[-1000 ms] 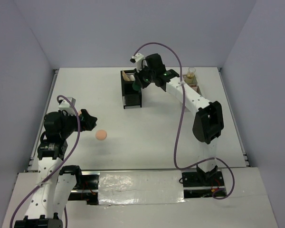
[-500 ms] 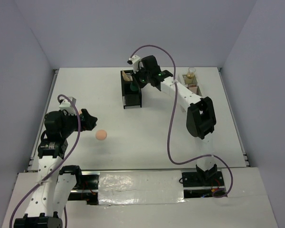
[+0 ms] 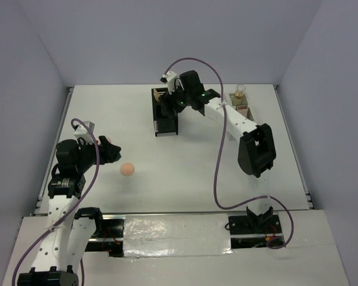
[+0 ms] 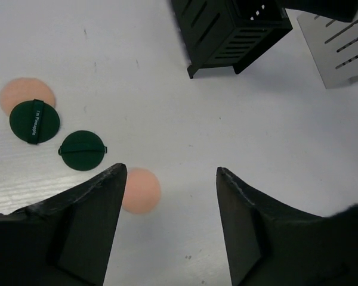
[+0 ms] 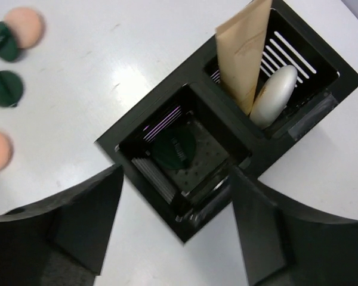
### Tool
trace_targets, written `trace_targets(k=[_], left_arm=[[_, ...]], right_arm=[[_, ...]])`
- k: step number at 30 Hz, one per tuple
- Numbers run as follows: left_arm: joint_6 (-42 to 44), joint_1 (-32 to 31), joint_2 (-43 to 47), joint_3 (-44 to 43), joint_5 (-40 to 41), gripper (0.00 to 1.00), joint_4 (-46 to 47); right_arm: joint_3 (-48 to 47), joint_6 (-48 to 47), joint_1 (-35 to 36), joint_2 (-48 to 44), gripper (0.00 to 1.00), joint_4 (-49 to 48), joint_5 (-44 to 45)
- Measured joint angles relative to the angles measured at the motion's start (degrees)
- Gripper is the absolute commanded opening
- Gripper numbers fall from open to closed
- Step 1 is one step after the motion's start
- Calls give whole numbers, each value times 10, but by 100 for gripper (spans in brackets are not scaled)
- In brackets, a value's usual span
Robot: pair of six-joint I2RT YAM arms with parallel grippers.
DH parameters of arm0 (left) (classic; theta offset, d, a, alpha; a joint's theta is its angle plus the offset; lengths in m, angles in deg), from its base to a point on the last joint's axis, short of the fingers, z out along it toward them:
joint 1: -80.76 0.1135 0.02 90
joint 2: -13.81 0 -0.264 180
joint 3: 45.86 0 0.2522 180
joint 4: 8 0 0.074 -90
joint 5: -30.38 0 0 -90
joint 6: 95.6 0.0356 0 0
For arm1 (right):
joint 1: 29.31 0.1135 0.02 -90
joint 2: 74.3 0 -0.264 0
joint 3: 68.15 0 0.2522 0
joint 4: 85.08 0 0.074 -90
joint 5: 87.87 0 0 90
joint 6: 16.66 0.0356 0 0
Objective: Organize the makeup
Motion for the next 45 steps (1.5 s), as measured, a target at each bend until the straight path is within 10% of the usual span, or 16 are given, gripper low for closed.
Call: trace_targets(k=[3, 6, 11, 16, 45], left_arm=[[-32, 0, -1, 10, -7, 32, 12], [-73, 0, -2, 33, -15, 21, 30], [-130, 0, -10, 56, -18, 46, 23], [-152, 0, -31, 38, 5, 79, -30], [-140, -173, -401, -73, 222, 58, -93]], right_arm=[[43, -10, -16, -62, 92, 10, -53], [95, -22, -47, -154, 95, 15, -112], [177, -34, -94, -297, 83, 8, -184], [270, -27, -122, -366, 40, 9, -239], [416, 25, -223, -434, 45, -31, -317]])
